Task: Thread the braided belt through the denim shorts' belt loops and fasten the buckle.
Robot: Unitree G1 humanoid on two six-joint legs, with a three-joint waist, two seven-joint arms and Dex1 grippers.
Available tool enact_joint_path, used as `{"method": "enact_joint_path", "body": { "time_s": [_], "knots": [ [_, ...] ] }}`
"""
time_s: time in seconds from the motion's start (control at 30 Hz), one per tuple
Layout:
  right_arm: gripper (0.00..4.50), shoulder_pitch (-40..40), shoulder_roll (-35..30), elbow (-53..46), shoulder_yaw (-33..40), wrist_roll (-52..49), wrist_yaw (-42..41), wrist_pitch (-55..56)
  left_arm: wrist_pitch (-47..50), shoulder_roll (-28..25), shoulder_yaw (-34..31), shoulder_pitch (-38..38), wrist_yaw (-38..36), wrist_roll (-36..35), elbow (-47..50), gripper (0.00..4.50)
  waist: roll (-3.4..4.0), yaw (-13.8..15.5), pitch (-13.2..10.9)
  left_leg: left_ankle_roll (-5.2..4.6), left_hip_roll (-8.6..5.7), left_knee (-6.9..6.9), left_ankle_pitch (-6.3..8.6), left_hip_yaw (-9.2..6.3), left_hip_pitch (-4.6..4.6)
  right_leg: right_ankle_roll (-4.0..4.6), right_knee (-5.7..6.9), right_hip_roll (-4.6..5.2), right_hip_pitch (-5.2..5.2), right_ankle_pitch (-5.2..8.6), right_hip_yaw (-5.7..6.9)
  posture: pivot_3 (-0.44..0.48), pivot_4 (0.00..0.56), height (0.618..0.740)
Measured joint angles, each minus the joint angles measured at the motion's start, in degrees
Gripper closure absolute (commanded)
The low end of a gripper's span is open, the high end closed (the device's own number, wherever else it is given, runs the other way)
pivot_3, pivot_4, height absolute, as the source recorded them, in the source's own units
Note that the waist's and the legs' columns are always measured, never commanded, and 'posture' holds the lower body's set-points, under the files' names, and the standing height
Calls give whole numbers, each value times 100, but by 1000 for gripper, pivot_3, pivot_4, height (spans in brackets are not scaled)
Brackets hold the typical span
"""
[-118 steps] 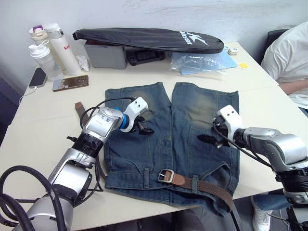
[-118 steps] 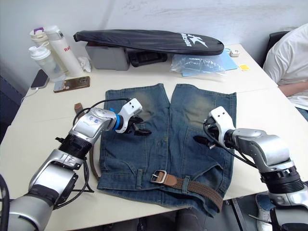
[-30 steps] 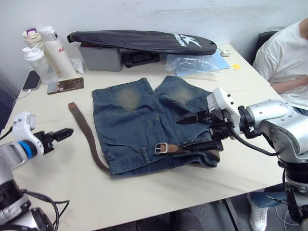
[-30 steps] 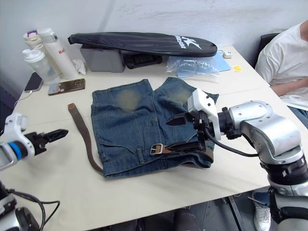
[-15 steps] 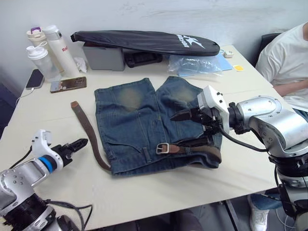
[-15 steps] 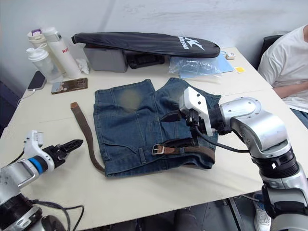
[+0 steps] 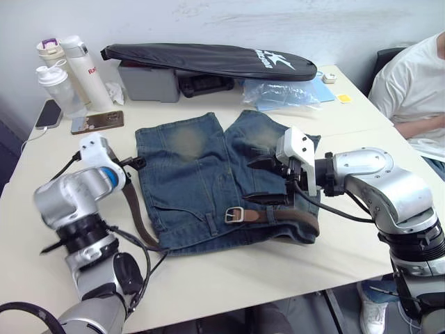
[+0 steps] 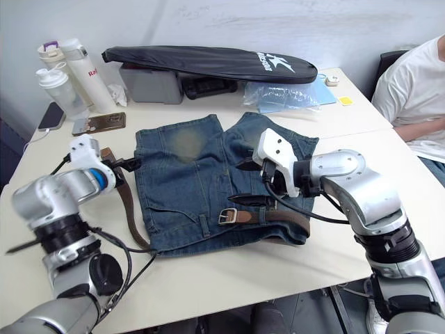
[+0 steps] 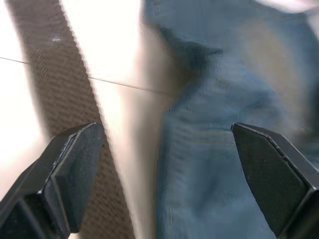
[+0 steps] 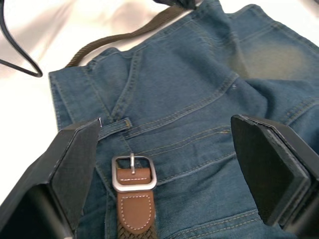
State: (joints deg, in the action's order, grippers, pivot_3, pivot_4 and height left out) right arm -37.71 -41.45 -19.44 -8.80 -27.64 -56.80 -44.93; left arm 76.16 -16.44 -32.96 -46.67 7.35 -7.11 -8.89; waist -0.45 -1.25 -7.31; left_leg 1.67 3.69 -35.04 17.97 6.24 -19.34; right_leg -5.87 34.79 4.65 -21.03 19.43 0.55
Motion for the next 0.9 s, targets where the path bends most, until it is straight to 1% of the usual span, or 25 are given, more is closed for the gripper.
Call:
{"method": "enact_joint_path", "body": {
  "time_s": [0.03, 0.1, 0.3, 0.4, 0.47, 0.63, 0.73, 0.83, 0.9],
  "knots": [
    [84, 52, -38, -62, 48, -1, 51, -2, -112, -7, 26, -102, 244, 143, -294, 0, -1, -5, -1, 1, 1, 2, 0, 4, -2, -1, 0, 0, -4, -1, -3, 0, 150, 740],
    [84, 126, -108, -88, 109, 0, 112, -8, -294, -10, 21, -239, 483, 258, -608, 0, -3, -19, -2, 2, 3, 2, 0, 6, -4, -1, 5, 0, -9, -1, -2, 0, 150, 740],
    [84, 232, -128, -236, 275, -5, 370, -120, -1759, -228, 13, -649, 1226, 494, -1667, 0, -4, -3, -3, 17, 6, 3, -8, 8, -3, -1, 10, -6, -18, 0, 2, 0, 150, 740],
    [84, 232, -128, -278, 276, -16, 441, -164, -2192, -235, 11, -857, 1479, 495, -2123, 0, -4, 41, -3, 17, 3, 3, -8, 9, -4, -1, 13, -11, -18, 0, 3, 0, 150, 740],
    [84, 232, -130, -304, 278, -17, 511, -202, -2452, -254, 26, -981, 1535, 482, -2595, 0, -4, 99, -3, 16, -2, 0, -7, 13, -4, -1, 13, -14, -22, 0, 9, 0, 150, 740],
    [84, 232, -197, -386, 280, -25, 586, -278, -2968, -278, 148, -1075, 1599, 462, -3564, 0, -7, 131, -4, 15, -4, -2, -7, 14, -10, -1, 17, -15, -25, 0, 20, 0, 150, 740],
    [84, 232, -249, -433, 282, -19, 651, -295, -3247, -437, 360, -1188, 1485, 465, -4025, 0, -4, 130, -2, 15, -4, -1, -8, 17, -8, -1, 19, -15, -30, 0, 35, 0, 150, 740],
    [84, 232, -312, -510, 282, -19, 683, -302, -3390, -493, 524, -1270, 1413, 465, -4282, 0, -1, 139, -1, 15, -5, -2, -9, 16, -8, -1, 18, -15, -31, 0, 49, 0, 150, 740],
    [0, 232, -316, -519, 282, -19, 699, -303, -3466, -510, 613, -1287, 1394, 465, -4368, 511, 0, 143, 0, 15, -5, -4, -9, 16, -7, -1, 19, -14, -31, 0, 50, 0, 150, 740]
  ]
}}
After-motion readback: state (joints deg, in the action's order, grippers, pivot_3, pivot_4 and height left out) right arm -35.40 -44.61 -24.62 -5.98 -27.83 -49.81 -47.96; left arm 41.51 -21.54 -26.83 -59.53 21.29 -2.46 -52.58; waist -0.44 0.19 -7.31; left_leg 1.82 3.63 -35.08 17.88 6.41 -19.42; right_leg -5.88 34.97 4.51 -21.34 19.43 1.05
